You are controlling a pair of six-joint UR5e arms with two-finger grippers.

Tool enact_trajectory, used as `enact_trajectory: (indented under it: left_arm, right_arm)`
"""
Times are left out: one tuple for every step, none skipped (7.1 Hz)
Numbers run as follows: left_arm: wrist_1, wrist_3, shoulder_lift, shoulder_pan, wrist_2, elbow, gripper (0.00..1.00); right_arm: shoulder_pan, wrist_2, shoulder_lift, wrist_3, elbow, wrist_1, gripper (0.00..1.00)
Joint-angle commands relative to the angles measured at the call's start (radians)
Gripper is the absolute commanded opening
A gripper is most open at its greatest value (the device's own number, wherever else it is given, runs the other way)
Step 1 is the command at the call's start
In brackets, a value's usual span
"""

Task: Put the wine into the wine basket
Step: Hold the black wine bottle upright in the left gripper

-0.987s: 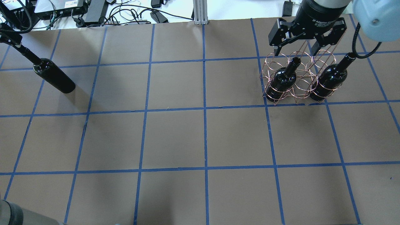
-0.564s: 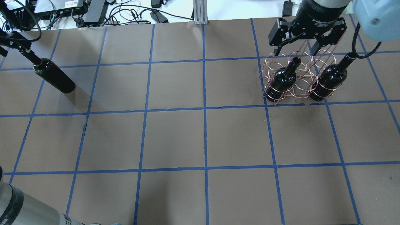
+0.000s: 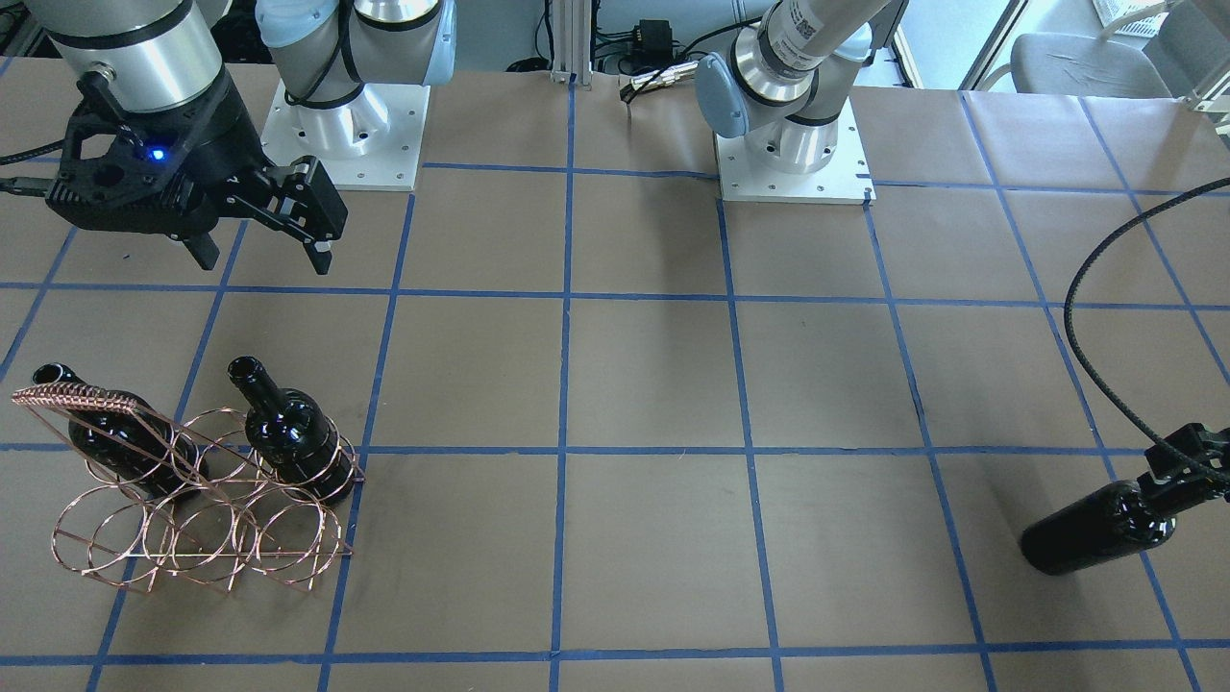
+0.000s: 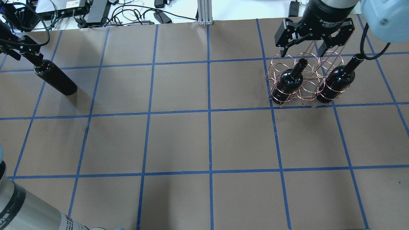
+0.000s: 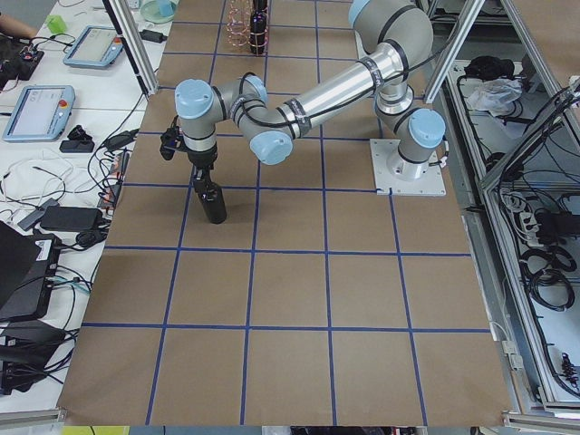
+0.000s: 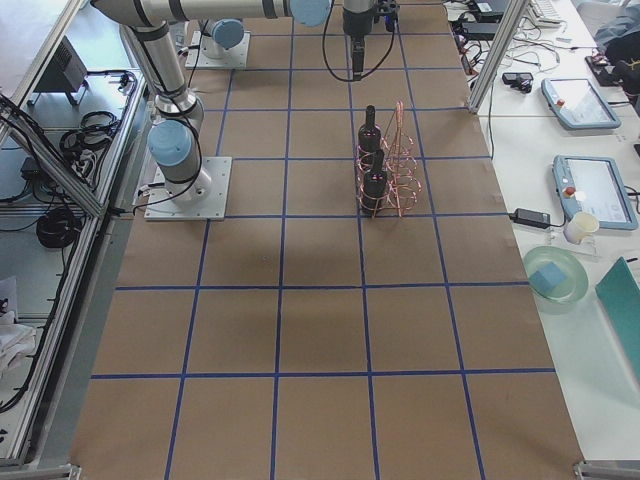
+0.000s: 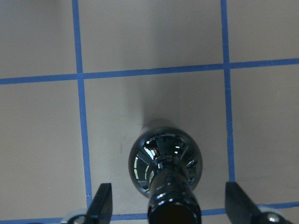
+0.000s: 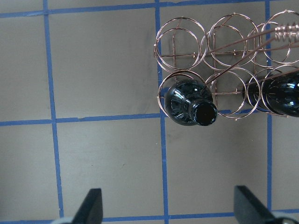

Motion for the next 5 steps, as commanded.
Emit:
enact_trajectory:
  left_arm:
    - [0.003,-0.003,-0.011,0.0,-0.011,0.0,0.76]
    - [0.017,-0.002,-0.012,0.0,-0.011,0.0,0.76]
    - [0.019,0.001,-0.014,0.0,-0.008,0.0,0.76]
    - [0.025,-0.006,-0.012,0.0,-0.008,0.001,0.66]
    - [0.03,-0.005,-0.014,0.0,-0.01,0.001,0.66]
  right_arm:
    - [0.001,0.0,0.0,0.001,0.0,0.0,1.0]
    - [0.001,0.0,0.0,0.003,0.0,0.0,1.0]
    - [0.001,0.0,0.0,0.003,0.0,0.0,1.0]
    - [0.001,0.0,0.0,0.003,0.0,0.0,1.0]
    - [0.001,0.0,0.0,0.001,0.0,0.0,1.0]
